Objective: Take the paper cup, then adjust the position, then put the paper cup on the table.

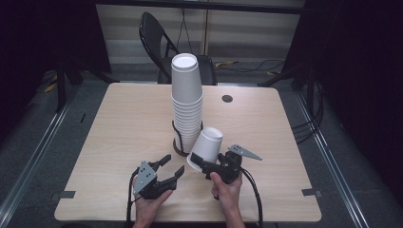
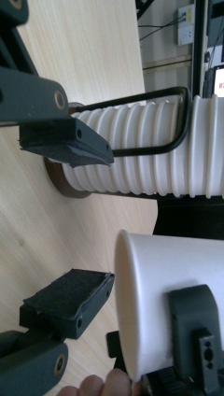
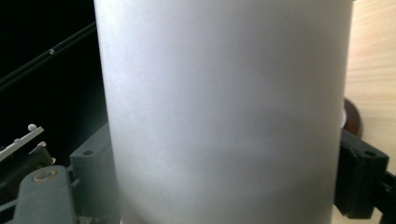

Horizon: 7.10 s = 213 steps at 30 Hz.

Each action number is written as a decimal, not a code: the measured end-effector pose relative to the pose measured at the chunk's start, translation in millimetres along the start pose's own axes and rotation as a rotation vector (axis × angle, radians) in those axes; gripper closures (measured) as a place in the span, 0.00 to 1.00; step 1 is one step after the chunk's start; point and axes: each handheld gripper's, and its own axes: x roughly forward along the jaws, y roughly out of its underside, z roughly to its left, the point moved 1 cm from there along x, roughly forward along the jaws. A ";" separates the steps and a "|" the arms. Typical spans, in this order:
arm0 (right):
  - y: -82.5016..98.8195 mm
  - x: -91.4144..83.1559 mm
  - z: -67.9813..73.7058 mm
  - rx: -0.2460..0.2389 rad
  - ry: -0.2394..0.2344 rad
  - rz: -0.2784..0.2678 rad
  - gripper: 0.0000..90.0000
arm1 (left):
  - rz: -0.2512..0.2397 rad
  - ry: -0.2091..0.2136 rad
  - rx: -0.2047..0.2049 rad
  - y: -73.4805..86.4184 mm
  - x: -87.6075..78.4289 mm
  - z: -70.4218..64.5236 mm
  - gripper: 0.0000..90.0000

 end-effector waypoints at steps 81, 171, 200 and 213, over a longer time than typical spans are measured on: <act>22.1 12.0 -0.6 0.350 -0.135 -0.016 0.12 | 0.029 0.065 -0.046 1.2 9.5 -2.1 0.96; 56.1 -6.6 27.2 -1.209 0.234 0.164 0.15 | 0.580 0.212 0.009 -44.8 27.8 36.0 0.96; 60.3 9.8 47.8 -1.419 0.251 0.113 0.10 | 0.706 0.288 0.024 -70.4 53.7 23.0 0.96; 61.4 17.4 59.4 -1.418 0.208 0.083 0.10 | 0.704 0.315 0.004 -67.0 58.3 15.7 0.96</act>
